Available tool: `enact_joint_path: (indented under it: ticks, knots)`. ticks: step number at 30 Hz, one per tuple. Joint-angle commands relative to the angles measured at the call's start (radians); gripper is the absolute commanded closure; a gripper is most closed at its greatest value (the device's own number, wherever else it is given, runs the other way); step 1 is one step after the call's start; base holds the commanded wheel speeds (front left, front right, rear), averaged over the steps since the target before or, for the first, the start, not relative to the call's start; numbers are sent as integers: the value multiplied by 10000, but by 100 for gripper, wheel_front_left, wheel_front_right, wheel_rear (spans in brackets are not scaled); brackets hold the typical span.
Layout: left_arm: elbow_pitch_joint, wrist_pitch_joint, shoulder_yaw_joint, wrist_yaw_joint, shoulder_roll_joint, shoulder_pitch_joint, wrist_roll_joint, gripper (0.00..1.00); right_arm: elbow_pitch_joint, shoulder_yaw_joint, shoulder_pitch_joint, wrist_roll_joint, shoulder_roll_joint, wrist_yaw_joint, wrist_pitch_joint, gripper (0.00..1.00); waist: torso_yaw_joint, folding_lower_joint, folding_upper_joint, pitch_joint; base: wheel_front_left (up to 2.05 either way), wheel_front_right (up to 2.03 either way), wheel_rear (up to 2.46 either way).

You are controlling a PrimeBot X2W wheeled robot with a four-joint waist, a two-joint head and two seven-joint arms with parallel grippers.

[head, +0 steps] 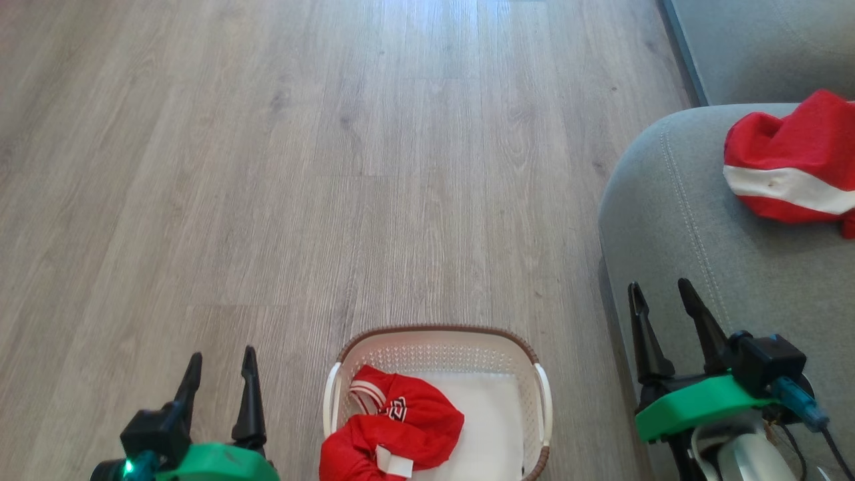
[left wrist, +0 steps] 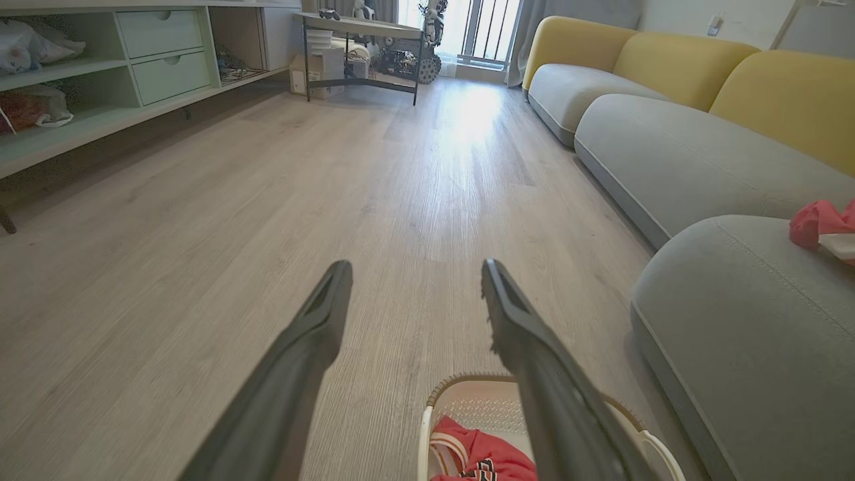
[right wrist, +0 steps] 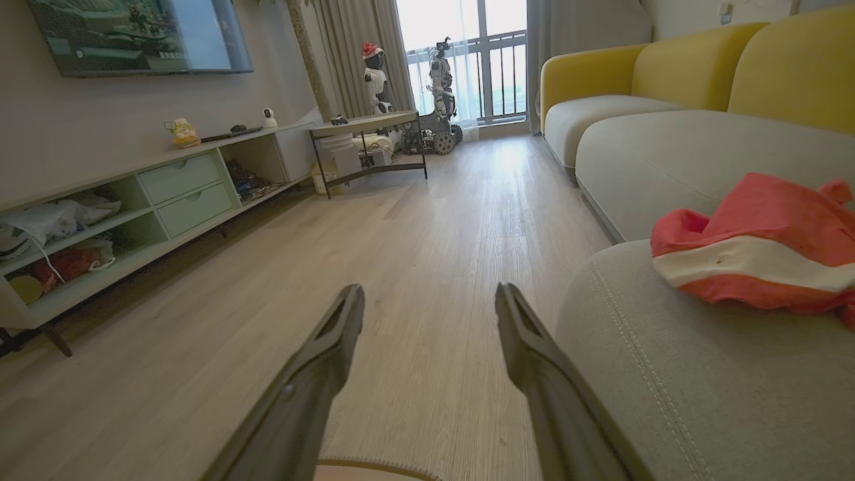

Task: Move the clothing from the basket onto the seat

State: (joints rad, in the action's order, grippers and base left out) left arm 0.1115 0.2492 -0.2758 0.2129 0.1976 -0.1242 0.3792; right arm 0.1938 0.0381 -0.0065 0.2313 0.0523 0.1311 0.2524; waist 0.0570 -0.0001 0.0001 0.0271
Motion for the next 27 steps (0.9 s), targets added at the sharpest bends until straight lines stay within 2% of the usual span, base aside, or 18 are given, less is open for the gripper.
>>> enact_joint_path:
  ticks: [1, 18, 27]
  knots:
    - [-199, 126, 480, -70, -13, 435, -118, 0, -326, 252, -271, 73, -19, -4, 93, 0, -2, 1, -1, -5, 0, 0, 0]
    - [33, 126, 825, -452, -262, 508, -443, 0, -312, 104, -299, 93, -20, -4, 93, 0, 13, 1, -1, -78, 0, 0, 0]
    - [590, 99, 400, -766, -330, 807, -667, 0, -387, -160, -339, -94, -20, -4, 93, 0, -44, 1, -1, -225, 0, 0, 0]
